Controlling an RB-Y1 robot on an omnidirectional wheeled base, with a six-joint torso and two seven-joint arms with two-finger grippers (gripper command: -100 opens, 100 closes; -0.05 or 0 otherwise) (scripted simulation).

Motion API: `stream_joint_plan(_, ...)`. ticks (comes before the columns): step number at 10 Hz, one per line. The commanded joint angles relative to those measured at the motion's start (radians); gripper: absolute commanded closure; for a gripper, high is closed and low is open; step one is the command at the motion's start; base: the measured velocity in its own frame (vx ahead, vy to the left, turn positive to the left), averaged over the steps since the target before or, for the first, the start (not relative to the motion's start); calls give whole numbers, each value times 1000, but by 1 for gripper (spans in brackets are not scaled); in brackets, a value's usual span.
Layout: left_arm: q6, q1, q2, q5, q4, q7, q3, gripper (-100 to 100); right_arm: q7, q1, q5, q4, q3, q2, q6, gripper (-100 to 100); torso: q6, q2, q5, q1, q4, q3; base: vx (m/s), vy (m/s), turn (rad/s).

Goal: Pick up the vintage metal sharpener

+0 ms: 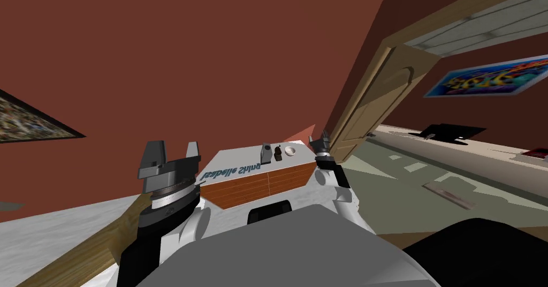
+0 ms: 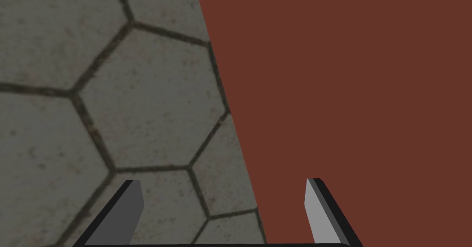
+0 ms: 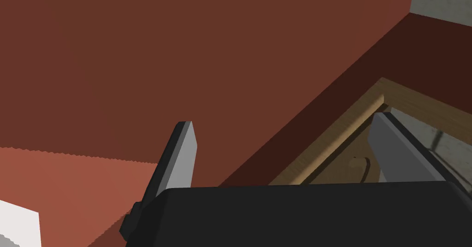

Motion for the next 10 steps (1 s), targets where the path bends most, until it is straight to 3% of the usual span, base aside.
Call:
stream_joint_plan(1, 0, 0, 0, 0, 0, 0, 0, 0, -11, -12, -30, 12, -20, -5, 23, -100, 0, 0, 0, 0, 0, 0, 0, -19, 91)
stream_joint_plan(2, 0, 0, 0, 0, 0, 0, 0, 0, -31, -42, -70, 45, -58, -14, 60, -100, 1, 0, 0, 0, 0, 0, -3, -18, 223)
stream_joint_plan(3, 0, 0, 0, 0, 0, 0, 0, 0, -31, -42, -78, 45, -58, -14, 60, -100, 0, 0, 0, 0, 0, 0, -1, -20, 106)
stream_joint_plan(4, 0, 0, 0, 0, 0, 0, 0, 0, -52, -72, -117, 81, -97, -23, 98, -100, 1, 0, 0, 0, 0, 0, 0, -21, 193)
stream_joint_plan(5, 0, 0, 0, 0, 0, 0, 0, 0, -52, -72, -128, 81, -97, -23, 98, -100, 0, 0, 0, 0, 0, 0, 1, -21, 107)
stream_joint_plan(6, 0, 0, 0, 0, 0, 0, 0, 0, -74, -103, -165, 119, -138, -30, 137, -100, 1, 0, 0, 0, 0, 0, -1, -18, 196)
stream_joint_plan(7, 0, 0, 0, 0, 0, 0, 0, 0, -74, -103, -179, 119, -138, -30, 137, -100, 0, 0, 0, 0, 0, 0, 1, -24, 132)
stream_joint_plan(8, 0, 0, 0, 0, 0, 0, 0, 0, -96, -134, -215, 159, -179, -37, 177, -100, 1, 0, 0, 0, 0, 0, 4, -25, 212)
stream_joint_plan(9, 0, 0, 0, 0, 0, 0, 0, 0, -96, -134, -232, 159, -179, -37, 177, -100, 0, 0, 0, -1, 0, 0, 0, -26, 137)
stream_joint_plan(10, 0, 0, 0, 0, 0, 0, 0, 0, -119, -164, -268, 201, -219, -43, 212, -100, 1, 0, 0, -1, 0, 0, -4, -26, 214)
